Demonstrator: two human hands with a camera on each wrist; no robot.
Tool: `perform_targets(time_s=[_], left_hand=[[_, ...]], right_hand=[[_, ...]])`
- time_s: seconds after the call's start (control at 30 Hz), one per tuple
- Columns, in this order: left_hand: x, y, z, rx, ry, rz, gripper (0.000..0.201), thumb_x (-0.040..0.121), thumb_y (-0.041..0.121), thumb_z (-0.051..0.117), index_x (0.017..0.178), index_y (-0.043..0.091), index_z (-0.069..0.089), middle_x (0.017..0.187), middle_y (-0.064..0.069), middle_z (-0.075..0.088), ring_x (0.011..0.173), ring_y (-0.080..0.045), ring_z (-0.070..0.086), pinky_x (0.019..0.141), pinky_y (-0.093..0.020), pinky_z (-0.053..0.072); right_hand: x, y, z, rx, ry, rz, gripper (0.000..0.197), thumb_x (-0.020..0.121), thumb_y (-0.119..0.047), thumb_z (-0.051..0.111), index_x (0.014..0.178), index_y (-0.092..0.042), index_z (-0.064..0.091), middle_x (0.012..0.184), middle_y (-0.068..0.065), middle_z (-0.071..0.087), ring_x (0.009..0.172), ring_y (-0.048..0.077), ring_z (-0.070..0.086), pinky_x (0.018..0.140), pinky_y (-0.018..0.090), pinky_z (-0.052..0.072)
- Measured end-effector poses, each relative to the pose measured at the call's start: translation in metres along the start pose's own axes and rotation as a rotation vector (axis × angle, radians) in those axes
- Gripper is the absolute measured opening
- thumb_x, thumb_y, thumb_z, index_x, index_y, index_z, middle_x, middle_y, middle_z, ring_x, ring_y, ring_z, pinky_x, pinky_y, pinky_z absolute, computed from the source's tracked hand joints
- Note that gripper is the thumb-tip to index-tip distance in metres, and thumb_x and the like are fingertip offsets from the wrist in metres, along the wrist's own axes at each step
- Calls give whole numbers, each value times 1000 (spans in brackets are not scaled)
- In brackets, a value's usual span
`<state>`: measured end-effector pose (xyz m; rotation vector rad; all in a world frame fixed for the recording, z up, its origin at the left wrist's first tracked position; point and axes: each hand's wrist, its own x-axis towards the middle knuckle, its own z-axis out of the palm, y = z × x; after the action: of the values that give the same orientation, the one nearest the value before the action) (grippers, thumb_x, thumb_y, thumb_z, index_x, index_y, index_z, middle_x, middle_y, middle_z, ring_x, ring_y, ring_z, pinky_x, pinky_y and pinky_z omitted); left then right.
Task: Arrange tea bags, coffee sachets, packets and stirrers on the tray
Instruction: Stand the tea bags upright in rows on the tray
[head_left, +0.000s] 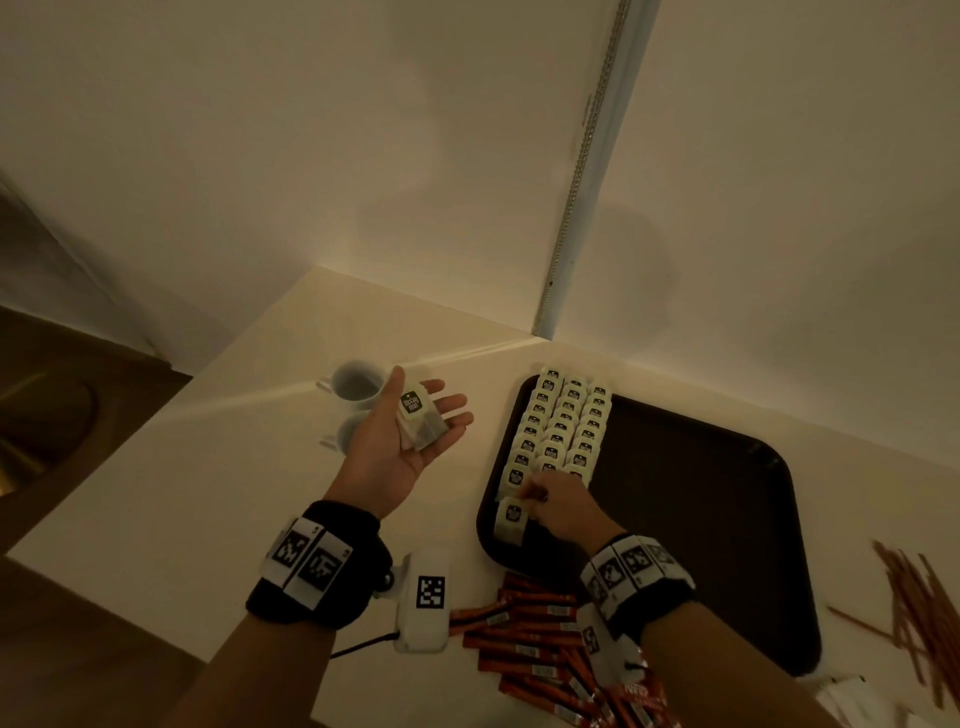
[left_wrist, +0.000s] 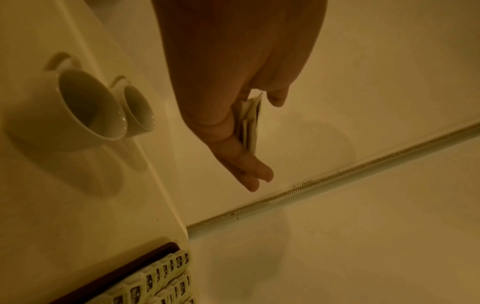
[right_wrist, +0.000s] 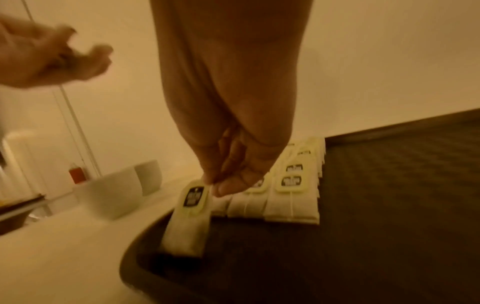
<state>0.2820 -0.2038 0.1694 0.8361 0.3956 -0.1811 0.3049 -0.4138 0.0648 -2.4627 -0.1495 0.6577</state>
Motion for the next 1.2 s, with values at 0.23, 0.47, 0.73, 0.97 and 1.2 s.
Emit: perform_targets(time_s=[0.23, 0.47, 0.73, 0.97, 1.2], left_hand=[[4, 1, -7, -32, 13, -16, 70, 94, 60, 28, 109, -1, 57, 97, -24, 70, 89, -36, 70, 73, -35, 60], [7, -1, -7, 13, -1, -68, 76, 93, 63, 20, 104, -1, 59, 94, -26, 70, 88, -36, 70, 73, -36, 60], [3, 0, 11, 133, -93, -152, 80, 92, 65, 18, 105, 0, 63, 98, -18, 72, 88, -29, 71, 73, -32, 60], [-7, 1, 32, 147, -233, -121, 71, 91, 65, 19, 114, 12, 61, 104, -8, 72, 96, -22, 69, 79, -33, 59], [-10, -2, 37, 152, -278, -66, 64, 86, 62, 30, 117, 14, 58, 111, -11, 70, 105, -27, 66, 74, -32, 59]], right_hand=[[24, 7, 12, 85, 163, 23, 14, 88, -2, 58, 100, -3, 66, 106, 10, 66, 93, 13, 56, 78, 16, 39], [33, 13, 14, 81, 209, 58, 12, 88, -6, 59, 98, -6, 67, 106, 10, 66, 100, 21, 60, 80, 19, 43], [-14, -80, -53, 393, 483, -525, 22, 84, -28, 68, 105, -21, 65, 92, -6, 56, 81, -2, 51, 69, 7, 38], [-26, -115, -90, 156, 498, -700, 12, 79, -17, 72, 91, -17, 69, 88, -4, 61, 84, 6, 53, 71, 5, 34], [-37, -120, -105, 107, 311, -693, 34, 76, -26, 77, 107, -20, 64, 99, -3, 64, 93, 5, 55, 72, 3, 35]])
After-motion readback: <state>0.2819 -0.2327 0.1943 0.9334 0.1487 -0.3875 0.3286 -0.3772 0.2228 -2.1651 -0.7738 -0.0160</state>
